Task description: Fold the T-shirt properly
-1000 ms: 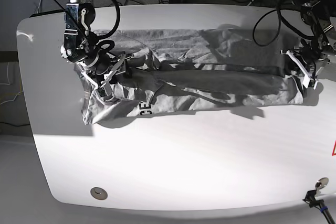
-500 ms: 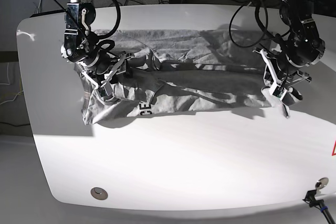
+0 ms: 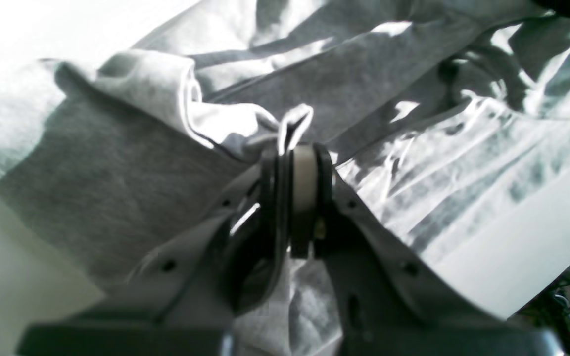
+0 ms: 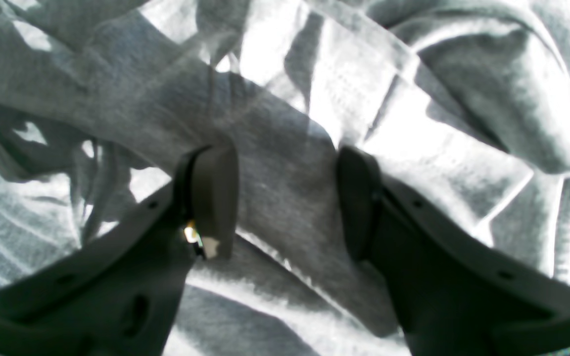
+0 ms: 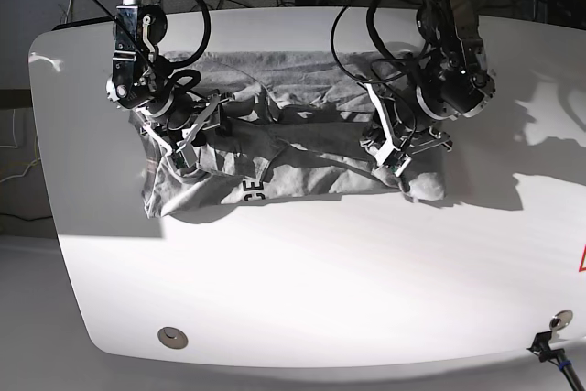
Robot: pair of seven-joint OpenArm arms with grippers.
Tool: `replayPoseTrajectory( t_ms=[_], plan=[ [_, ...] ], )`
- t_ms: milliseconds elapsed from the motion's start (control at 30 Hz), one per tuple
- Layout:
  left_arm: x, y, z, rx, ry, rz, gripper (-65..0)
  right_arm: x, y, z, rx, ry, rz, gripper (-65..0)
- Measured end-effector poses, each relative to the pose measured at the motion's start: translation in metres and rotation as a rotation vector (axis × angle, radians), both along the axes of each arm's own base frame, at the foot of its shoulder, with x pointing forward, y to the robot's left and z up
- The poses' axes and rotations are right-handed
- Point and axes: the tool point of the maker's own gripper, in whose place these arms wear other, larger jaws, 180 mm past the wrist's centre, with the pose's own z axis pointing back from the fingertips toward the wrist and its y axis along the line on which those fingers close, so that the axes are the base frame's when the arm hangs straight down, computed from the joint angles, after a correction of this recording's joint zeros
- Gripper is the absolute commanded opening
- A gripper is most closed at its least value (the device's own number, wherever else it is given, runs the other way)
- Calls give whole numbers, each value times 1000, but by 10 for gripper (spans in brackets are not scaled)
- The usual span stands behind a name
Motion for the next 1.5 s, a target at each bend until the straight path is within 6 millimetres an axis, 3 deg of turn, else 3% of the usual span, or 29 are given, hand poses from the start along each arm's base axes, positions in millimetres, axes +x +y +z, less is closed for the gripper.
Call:
replayPoseTrajectory(
  t_ms=[267,533,733,833,1033,1167,1233,1333,1433,1500],
  plan=[
    [-6,-54,9,-40,-20,-146,-650,1,0,-2,12,-4,-4,-342],
    [-6,-55,9,-39,-20,-149,-650,1,0,-2,11,-4,-4,-342],
    [-13,-80,13,-52,-28,-228,-650,1,0,-2,11,-4,-4,-342],
    [-18,-86,4,-49,1,-257,-650,1,0,-2,11,-4,-4,-342],
    [-13,-84,2,-44,3,-251,-650,1,1,-2,15,-4,-5,-342],
    [-13,-86,4,-53,1,-252,-303,1,1,-2,15,-4,-4,-342],
    [-13,-86,3,-51,0,-253,-177,1,1,-2,15,-4,-4,-342],
    [-9,-90,9,-43,-18,-272,-97,1,1,-2,15,-4,-4,-342],
    [-3,-95,19,-44,-53,-290,-92,1,1,-2,15,-3,-4,-342],
    [9,-85,30,-14,-102,-282,-92,1,1,-2,15,-4,-4,-342]
  ],
)
